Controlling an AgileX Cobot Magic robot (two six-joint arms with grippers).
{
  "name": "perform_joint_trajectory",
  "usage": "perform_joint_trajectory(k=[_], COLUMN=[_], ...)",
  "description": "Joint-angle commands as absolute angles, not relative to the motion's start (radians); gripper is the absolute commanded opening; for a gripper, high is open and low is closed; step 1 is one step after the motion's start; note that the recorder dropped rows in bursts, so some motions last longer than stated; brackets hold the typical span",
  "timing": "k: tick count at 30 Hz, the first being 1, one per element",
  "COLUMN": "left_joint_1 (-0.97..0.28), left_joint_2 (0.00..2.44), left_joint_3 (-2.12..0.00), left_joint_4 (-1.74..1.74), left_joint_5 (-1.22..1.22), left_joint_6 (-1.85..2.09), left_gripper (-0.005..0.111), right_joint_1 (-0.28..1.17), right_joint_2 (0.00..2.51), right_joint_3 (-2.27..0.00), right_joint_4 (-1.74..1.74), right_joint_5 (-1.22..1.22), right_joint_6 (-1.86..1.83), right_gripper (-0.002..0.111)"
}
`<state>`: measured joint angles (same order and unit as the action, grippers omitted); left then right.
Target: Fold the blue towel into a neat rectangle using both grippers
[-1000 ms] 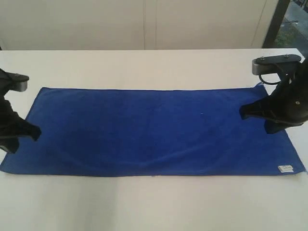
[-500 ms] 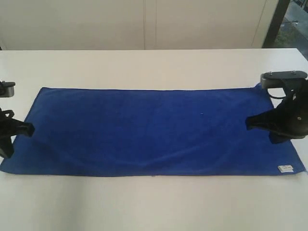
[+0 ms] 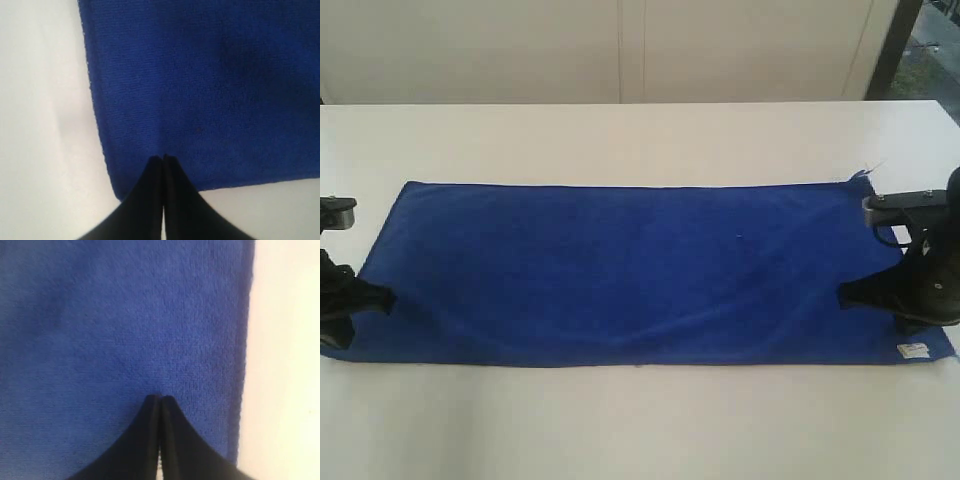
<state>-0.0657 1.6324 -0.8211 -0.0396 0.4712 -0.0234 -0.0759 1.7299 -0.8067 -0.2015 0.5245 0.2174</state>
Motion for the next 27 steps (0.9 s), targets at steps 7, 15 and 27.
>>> perform_joint_trajectory(k=[7, 15, 27], left_joint_1=[-0.061, -0.061, -0.061], left_joint_2=[1.710, 1.712, 1.712], left_joint_3=[-0.814, -0.814, -0.814], left_joint_4=[-0.034, -0.011, 0.000], left_joint_5=[0.530, 0.603, 0.625], left_joint_6=[-0.021, -0.025, -0.025], left_gripper=[0.000, 0.000, 0.000], right_joint_1=[-0.081, -0.081, -0.081], right_joint_2=[1.755, 1.755, 1.755], right_joint_3=[-0.802, -0.802, -0.802], right_joint_4=[-0.221, -0.221, -0.245], right_joint_5=[0.580, 0.622, 0.640], right_joint_6=[0.240, 0.259, 0.290], right_gripper=[0.000, 0.000, 0.000])
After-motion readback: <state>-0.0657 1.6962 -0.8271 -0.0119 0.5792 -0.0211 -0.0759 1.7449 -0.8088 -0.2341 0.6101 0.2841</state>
